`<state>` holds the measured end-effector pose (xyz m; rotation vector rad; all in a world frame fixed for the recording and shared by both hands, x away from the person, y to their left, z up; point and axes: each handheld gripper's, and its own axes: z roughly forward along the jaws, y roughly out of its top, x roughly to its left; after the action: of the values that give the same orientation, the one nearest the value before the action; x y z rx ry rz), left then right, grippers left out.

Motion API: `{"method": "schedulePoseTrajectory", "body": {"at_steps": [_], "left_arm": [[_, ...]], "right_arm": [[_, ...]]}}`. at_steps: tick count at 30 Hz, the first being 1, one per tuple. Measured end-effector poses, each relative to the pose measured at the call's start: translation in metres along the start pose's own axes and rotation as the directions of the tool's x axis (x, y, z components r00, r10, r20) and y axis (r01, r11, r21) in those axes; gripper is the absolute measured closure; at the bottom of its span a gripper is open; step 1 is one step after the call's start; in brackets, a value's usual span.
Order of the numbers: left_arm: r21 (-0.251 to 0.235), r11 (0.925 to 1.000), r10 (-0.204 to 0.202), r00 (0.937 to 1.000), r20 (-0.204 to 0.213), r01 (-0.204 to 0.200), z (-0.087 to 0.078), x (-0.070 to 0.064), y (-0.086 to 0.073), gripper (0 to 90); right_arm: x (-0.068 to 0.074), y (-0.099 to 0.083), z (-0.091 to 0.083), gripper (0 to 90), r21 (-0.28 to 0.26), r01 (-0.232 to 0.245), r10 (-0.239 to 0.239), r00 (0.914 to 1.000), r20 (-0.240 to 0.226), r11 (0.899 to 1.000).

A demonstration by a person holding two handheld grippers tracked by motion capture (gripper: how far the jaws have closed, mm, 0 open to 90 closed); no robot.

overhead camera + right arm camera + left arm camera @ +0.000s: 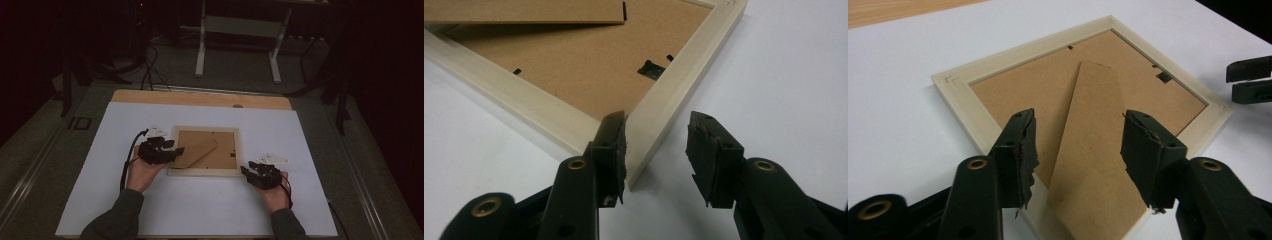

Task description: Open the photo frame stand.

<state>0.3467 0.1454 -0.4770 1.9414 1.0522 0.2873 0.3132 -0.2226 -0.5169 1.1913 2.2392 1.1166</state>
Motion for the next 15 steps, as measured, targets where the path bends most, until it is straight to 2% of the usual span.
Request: {"method": "schedulePoseTrajectory", "body": {"at_steps": [4, 8, 15], "left_arm": [[0.004, 0.9998, -0.020, 0.9991, 0.036, 0.020, 0.007, 0.004, 0.002, 42.6], [0.025, 0.9994, -0.024, 0.9981, 0.057, 0.022, 0.015, 0.006, 0.003, 41.4], [0.056, 0.9972, -0.055, 0.9936, 0.099, 0.049, 0.028, 0.012, 0.002, 39.1]], "right_arm": [[0.000, 0.000, 0.000, 58.9, 0.001, 0.000, 0.000, 1.0000, 0.000, 1.000], [0.000, 0.000, 0.000, 58.9, 0.001, 0.000, 0.000, 1.0000, 0.000, 1.000], [0.000, 0.000, 0.000, 58.9, 0.002, 0.001, -0.001, 1.0000, -0.001, 1.000]]}}
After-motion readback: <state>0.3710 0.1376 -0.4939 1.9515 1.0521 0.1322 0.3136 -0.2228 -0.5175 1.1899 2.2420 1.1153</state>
